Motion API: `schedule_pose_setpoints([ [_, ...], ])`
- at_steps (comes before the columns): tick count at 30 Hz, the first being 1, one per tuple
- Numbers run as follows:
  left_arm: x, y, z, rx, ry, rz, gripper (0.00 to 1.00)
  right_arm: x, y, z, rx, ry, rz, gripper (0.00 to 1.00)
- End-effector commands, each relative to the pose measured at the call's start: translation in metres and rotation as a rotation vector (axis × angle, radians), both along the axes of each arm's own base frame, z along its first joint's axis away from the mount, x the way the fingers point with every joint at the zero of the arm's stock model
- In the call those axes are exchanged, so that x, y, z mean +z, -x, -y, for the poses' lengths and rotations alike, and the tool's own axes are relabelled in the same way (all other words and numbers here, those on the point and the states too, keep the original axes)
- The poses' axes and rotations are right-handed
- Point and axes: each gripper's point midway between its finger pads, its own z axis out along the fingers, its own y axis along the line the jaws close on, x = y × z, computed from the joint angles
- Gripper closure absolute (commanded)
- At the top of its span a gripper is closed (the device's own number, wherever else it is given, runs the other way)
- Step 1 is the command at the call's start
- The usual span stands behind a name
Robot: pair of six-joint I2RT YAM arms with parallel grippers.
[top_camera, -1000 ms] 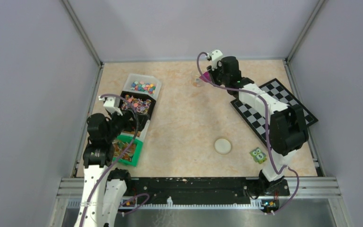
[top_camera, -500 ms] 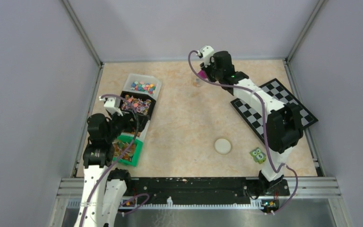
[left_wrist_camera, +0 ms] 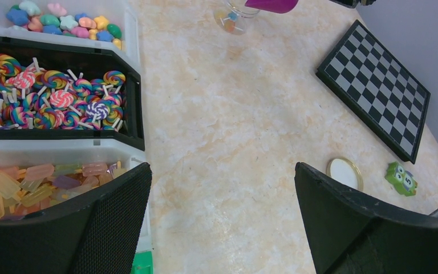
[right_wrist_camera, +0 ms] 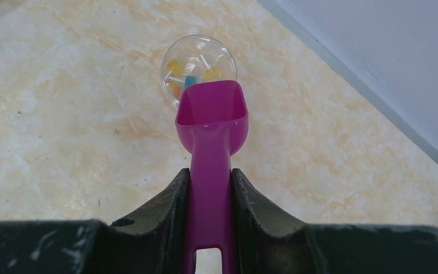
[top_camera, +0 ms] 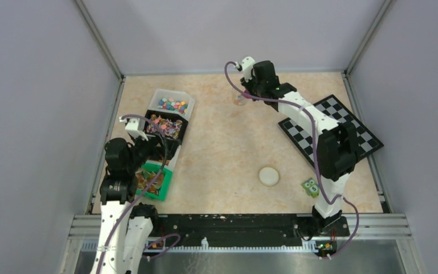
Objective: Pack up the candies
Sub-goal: Place the fake candies in the packing bottle.
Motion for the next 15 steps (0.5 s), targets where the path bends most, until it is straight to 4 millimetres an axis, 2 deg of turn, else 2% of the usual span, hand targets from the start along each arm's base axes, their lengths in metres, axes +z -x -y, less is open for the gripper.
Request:
schedule_pose_setpoints([
  [1, 0.007, -0.003, 0.001, -0.009, -0.011, 0.035, 0.01, 0.065, 0.000, -0.013, 0.019, -0.095, 0.113, 1.00],
  [6, 0.006, -0.010, 0.006, -0.025, 0.027, 0.009, 0.02, 0.100, 0.019, -0.002, 0.009, -0.152, 0.188, 1.00],
  [10, 0.020, -0.014, 0.021, -0.090, 0.131, -0.026, 0.08, 0.107, 0.045, 0.013, -0.031, -0.216, 0.191, 1.00],
  [11, 0.026, -0.016, 0.025, -0.105, 0.159, -0.028, 0.09, 0.117, 0.057, 0.018, -0.042, -0.255, 0.206, 1.00],
  [14, 0.043, -0.029, 0.032, -0.123, 0.200, -0.017, 0.13, 0.120, 0.095, 0.028, -0.067, -0.386, 0.189, 1.00],
  [15, 0.047, -0.033, 0.040, -0.135, 0.200, -0.019, 0.14, 0.111, 0.111, 0.030, -0.068, -0.422, 0.168, 1.00],
])
